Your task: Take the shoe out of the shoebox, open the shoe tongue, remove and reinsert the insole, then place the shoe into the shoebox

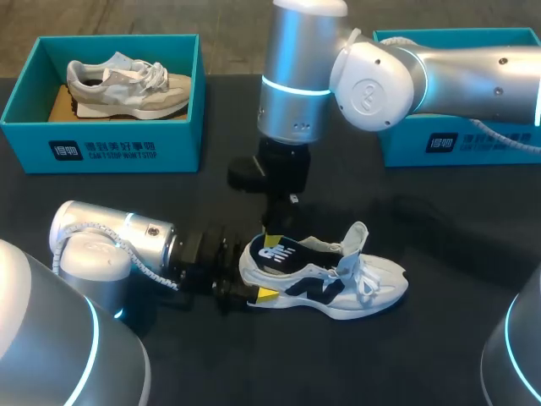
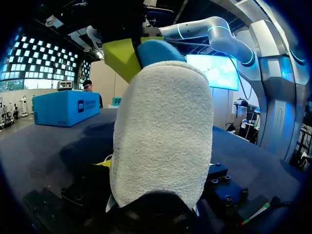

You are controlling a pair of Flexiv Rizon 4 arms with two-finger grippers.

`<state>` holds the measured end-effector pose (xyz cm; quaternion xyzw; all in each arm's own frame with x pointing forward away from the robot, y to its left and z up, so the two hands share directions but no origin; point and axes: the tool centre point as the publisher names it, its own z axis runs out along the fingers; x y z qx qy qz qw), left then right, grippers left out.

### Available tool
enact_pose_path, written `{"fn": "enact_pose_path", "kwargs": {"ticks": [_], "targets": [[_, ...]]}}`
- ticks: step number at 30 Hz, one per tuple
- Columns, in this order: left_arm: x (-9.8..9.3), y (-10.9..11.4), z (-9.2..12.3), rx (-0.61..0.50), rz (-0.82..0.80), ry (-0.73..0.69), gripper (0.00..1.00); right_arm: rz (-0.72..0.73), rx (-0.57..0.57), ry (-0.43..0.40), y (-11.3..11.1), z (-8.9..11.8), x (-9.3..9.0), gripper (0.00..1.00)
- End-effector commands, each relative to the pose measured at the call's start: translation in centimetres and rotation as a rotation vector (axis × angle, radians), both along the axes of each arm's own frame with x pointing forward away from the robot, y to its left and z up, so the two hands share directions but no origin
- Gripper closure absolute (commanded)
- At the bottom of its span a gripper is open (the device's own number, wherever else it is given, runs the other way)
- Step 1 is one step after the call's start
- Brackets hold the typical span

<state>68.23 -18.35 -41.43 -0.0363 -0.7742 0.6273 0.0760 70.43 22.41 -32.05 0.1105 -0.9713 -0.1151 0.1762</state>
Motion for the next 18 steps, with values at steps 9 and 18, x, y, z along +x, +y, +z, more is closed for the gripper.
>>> {"fn": "enact_pose_path", "kwargs": {"ticks": [9, 18], "targets": [[0.1, 0.0, -0.5, 0.001, 0.001, 0.000, 1.00, 0.121, 0.155, -0.036, -0.2, 1.6, -0.9, 1.00], [0.1, 0.0, -0.5, 0.001, 0.001, 0.000, 1.00, 0.209, 0.163, -0.021, 2.3, 1.8, -1.1, 1.00]]}}
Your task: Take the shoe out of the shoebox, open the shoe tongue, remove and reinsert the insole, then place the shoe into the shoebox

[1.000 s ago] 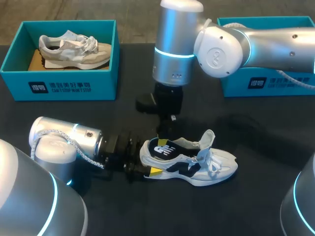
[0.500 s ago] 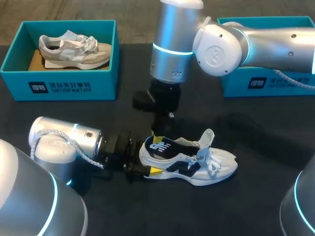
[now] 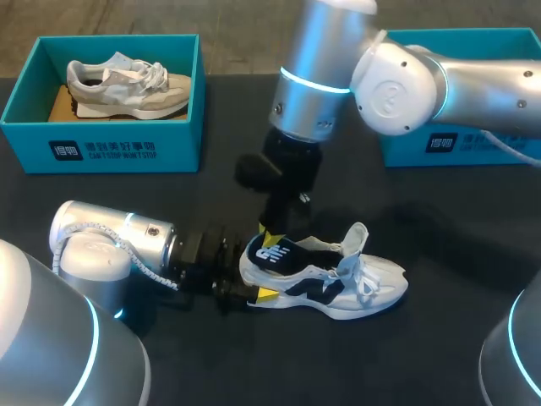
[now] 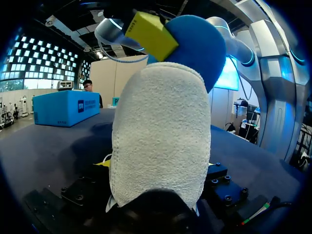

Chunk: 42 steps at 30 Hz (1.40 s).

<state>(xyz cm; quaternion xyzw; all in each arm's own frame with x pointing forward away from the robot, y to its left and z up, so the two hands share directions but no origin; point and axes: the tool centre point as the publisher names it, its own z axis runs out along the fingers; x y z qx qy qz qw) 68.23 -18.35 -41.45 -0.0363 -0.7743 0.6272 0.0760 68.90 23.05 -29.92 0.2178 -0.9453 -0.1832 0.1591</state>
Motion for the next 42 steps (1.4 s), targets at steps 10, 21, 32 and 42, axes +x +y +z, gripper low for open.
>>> {"fn": "enact_pose_path", "kwargs": {"ticks": [10, 21, 32, 42], "targets": [[0.1, 0.0, -0.5, 0.001, 0.001, 0.000, 1.00, -0.020, -0.032, 0.028, 1.3, -1.2, 0.5, 0.55], [0.1, 0.0, -0.5, 0.001, 0.001, 0.000, 1.00, -0.133, -0.035, 0.089, -1.8, -1.0, 0.8, 0.52], [0.1, 0.0, -0.5, 0.001, 0.001, 0.000, 1.00, -0.173, -0.040, 0.157, -2.3, -2.0, 0.8, 0.22], [0.1, 0.0, -0.5, 0.001, 0.001, 0.000, 1.00, -0.173, -0.040, 0.157, -2.3, -2.0, 0.8, 0.00]]}}
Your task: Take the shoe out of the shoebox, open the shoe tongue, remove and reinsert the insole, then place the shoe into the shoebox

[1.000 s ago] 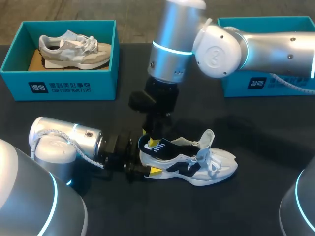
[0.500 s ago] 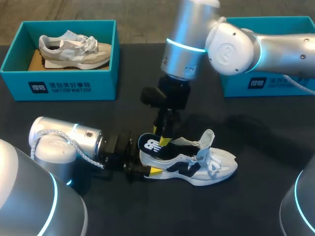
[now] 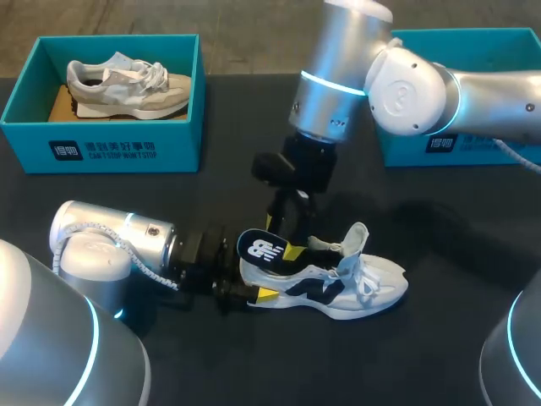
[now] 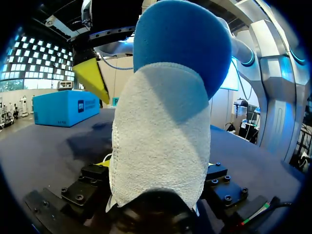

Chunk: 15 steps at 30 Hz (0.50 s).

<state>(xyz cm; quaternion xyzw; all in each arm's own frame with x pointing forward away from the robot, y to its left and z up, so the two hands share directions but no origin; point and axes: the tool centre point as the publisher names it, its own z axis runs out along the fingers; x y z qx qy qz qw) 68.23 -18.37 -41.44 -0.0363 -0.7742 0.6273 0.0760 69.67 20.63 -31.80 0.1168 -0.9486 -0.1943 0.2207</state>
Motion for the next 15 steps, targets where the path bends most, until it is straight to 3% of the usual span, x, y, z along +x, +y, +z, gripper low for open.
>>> {"fn": "enact_pose_path", "kwargs": {"ticks": [1, 2, 4, 8, 10, 11, 12, 15], "targets": [[0.06, -0.01, -0.50, 0.001, 0.001, 0.000, 1.00, 0.001, 0.000, -0.001, 0.08, -0.08, 0.00, 0.00], [0.06, -0.01, -0.50, 0.001, 0.001, 0.000, 1.00, 0.001, 0.000, -0.001, 0.08, -0.08, 0.00, 0.02], [0.06, -0.01, -0.50, 0.001, 0.001, 0.000, 1.00, 0.001, 0.000, -0.001, 0.08, -0.08, 0.00, 0.20], [0.06, -0.01, -0.50, 0.001, 0.001, 0.000, 1.00, -0.025, 0.007, 0.050, -0.18, -0.50, 0.33, 0.18], [0.06, -0.01, -0.50, 0.001, 0.001, 0.000, 1.00, -0.052, 0.007, 0.086, -0.42, -0.62, 0.53, 0.30], [0.06, -0.01, -0.50, 0.001, 0.001, 0.000, 1.00, -0.058, 0.010, 0.099, -0.47, -0.64, 0.54, 0.46], [0.06, -0.01, -0.50, 0.001, 0.001, 0.000, 1.00, -0.069, 0.009, 0.123, -0.57, -0.66, 0.55, 0.51], [0.06, -0.01, -0.50, 0.001, 0.001, 0.000, 1.00, -0.082, 0.003, 0.160, -0.79, -0.90, 0.65, 0.53]]}}
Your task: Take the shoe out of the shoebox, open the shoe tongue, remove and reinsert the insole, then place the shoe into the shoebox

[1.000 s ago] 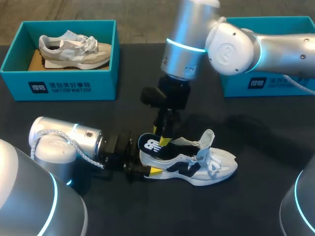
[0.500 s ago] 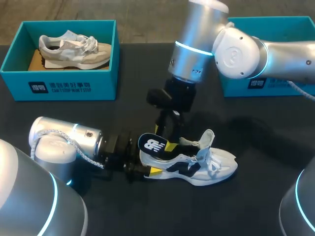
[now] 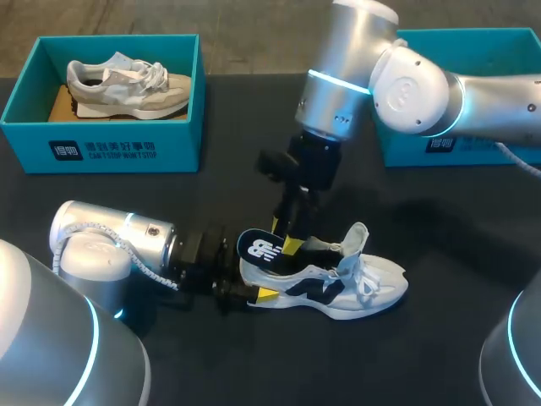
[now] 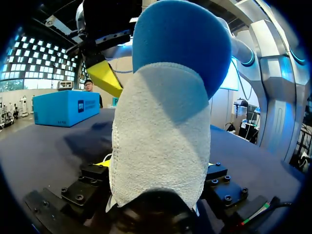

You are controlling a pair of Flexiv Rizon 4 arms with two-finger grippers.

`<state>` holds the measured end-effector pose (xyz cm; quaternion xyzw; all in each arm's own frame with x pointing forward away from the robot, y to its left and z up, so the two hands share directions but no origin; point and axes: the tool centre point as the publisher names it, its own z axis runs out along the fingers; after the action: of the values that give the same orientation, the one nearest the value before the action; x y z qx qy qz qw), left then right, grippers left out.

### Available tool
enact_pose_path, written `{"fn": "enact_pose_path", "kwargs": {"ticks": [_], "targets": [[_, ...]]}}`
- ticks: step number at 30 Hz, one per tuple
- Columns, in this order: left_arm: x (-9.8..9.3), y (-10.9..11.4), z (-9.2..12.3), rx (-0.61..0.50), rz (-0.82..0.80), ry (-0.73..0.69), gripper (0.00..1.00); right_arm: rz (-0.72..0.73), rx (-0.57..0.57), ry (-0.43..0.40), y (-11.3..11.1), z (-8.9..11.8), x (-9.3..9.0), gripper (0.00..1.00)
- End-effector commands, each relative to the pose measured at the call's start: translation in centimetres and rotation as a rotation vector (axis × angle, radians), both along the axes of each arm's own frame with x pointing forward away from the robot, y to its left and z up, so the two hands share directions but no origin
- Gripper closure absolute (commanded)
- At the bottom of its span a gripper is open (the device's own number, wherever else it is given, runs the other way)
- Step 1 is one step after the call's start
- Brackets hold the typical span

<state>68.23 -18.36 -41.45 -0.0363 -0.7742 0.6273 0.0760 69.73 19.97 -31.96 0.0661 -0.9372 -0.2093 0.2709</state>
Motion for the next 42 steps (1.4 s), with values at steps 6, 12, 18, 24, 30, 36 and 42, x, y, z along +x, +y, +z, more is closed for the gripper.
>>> {"fn": "enact_pose_path", "kwargs": {"ticks": [6, 12, 18, 24, 30, 36, 42], "targets": [[0.1, 0.0, -0.5, 0.001, 0.001, 0.000, 1.00, -0.020, 0.001, 0.073, -0.4, -1.0, 0.7, 0.55], [0.1, 0.0, -0.5, 0.001, 0.001, 0.000, 1.00, -0.034, -0.009, 0.116, -0.5, -1.1, 0.3, 0.57], [0.1, 0.0, -0.5, 0.001, 0.001, 0.000, 1.00, -0.042, -0.007, 0.153, -0.5, -1.5, -0.1, 0.61], [0.1, 0.0, -0.5, 0.001, 0.001, 0.000, 1.00, -0.062, -0.015, 0.182, -0.2, -1.9, -0.4, 0.63], [0.1, 0.0, -0.5, 0.001, 0.001, 0.000, 1.00, -0.064, -0.007, 0.202, -0.3, -2.3, -0.6, 0.69], [0.1, 0.0, -0.5, 0.001, 0.001, 0.000, 1.00, -0.062, -0.003, 0.208, -0.2, -2.2, -1.0, 0.80], [0.1, 0.0, -0.5, 0.001, 0.001, 0.000, 1.00, -0.039, 0.025, 0.229, 0.1, -2.4, -1.1, 0.85]]}}
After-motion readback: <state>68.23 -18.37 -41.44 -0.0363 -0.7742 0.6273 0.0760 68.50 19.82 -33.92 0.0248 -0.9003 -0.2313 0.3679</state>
